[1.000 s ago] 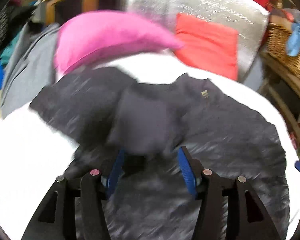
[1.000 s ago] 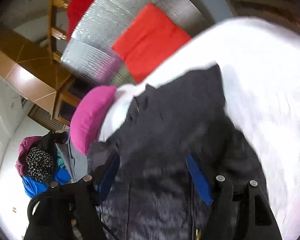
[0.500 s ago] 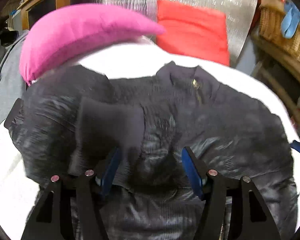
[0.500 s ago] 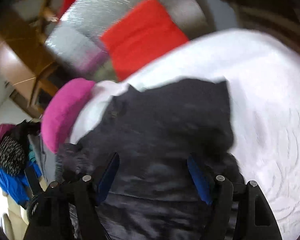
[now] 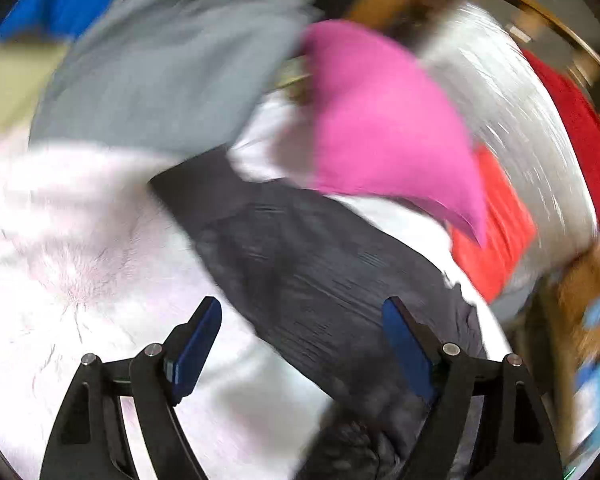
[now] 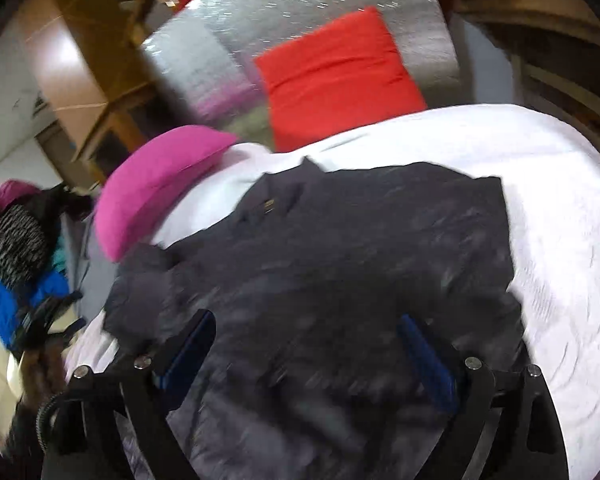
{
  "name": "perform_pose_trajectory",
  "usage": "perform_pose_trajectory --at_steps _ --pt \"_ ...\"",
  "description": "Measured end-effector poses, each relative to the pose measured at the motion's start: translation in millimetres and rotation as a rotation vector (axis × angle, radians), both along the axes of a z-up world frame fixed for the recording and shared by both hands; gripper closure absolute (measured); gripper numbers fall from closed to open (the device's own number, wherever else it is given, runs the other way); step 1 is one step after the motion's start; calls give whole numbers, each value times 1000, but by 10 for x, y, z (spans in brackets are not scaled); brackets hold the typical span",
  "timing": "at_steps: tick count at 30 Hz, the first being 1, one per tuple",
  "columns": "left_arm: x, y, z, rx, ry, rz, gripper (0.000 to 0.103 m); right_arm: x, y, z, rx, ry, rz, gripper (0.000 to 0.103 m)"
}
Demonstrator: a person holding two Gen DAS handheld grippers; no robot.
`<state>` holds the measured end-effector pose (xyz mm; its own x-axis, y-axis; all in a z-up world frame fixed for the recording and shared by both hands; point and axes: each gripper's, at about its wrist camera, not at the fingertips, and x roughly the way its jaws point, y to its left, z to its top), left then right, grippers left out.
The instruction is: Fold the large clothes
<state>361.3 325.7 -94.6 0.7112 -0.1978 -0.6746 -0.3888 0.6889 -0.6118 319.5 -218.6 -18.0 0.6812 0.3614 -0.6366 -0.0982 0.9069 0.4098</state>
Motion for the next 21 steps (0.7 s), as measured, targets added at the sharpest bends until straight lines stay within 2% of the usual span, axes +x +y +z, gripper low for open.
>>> perform_pose_trajectory --at_steps 2,4,7,10,11,13,14,16,21 --pt "91 251 -157 -95 17 38 22 -129 176 -92 -51 -8 51 8" --pt "180 379 -252 -136 26 65 22 -198 300 -221 -123 1 104 8" --pt "292 434 -359 -163 24 67 22 -187 363 -439 -134 37 125 8" --pt "434 418 -447 -159 42 60 27 -172 283 -492 -103 50 112 8" --pt "475 417 -490 -157 60 63 33 -166 272 -505 -98 51 112 8" --pt "523 434 -516 -114 91 81 57 -164 276 -530 -99 51 113 8" --pt "555 446 -522 -94 114 85 82 -177 274 -534 -103 48 114 8" --pt "549 483 -504 -92 112 93 86 -182 268 -540 -100 46 114 8" --pt "354 398 -20 67 61 118 90 -201 223 -540 -77 43 115 8"
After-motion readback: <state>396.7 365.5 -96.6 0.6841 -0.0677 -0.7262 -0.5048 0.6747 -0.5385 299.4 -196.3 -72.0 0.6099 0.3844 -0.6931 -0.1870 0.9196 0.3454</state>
